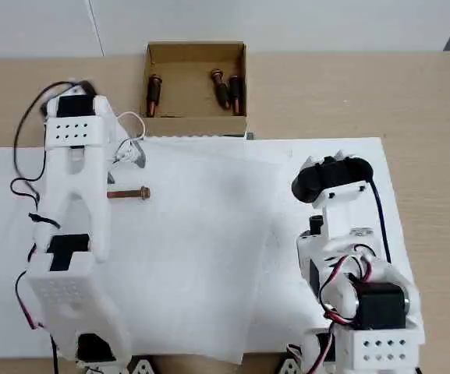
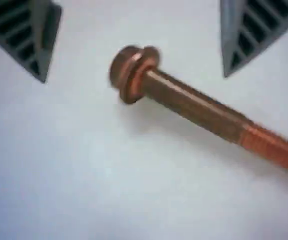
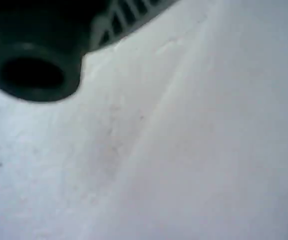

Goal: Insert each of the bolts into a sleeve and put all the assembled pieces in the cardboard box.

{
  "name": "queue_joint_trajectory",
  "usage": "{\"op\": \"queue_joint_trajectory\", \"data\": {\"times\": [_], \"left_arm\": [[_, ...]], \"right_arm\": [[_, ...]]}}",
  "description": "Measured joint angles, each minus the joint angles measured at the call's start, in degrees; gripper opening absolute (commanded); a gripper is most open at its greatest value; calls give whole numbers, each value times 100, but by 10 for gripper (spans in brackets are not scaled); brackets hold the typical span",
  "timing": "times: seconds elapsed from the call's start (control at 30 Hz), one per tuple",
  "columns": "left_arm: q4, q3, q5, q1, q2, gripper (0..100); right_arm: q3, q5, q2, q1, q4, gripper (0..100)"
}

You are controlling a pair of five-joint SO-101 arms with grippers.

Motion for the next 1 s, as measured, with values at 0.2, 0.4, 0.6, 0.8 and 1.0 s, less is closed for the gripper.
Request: {"op": "queue_joint_trajectory", "data": {"times": [0.2,0.4,0.6,0.8,1.0], "left_arm": [[0,0,-2927,0,0,215],[0,0,-5873,0,0,214],[0,-9,-7578,0,352,214],[-9,-44,-8607,0,888,160],[-527,-88,-8879,0,1204,126]], "right_arm": [[0,0,0,0,0,4],[0,0,0,0,0,4],[18,0,0,0,-149,4],[18,26,0,0,-360,4],[18,255,0,0,-369,3]]}}
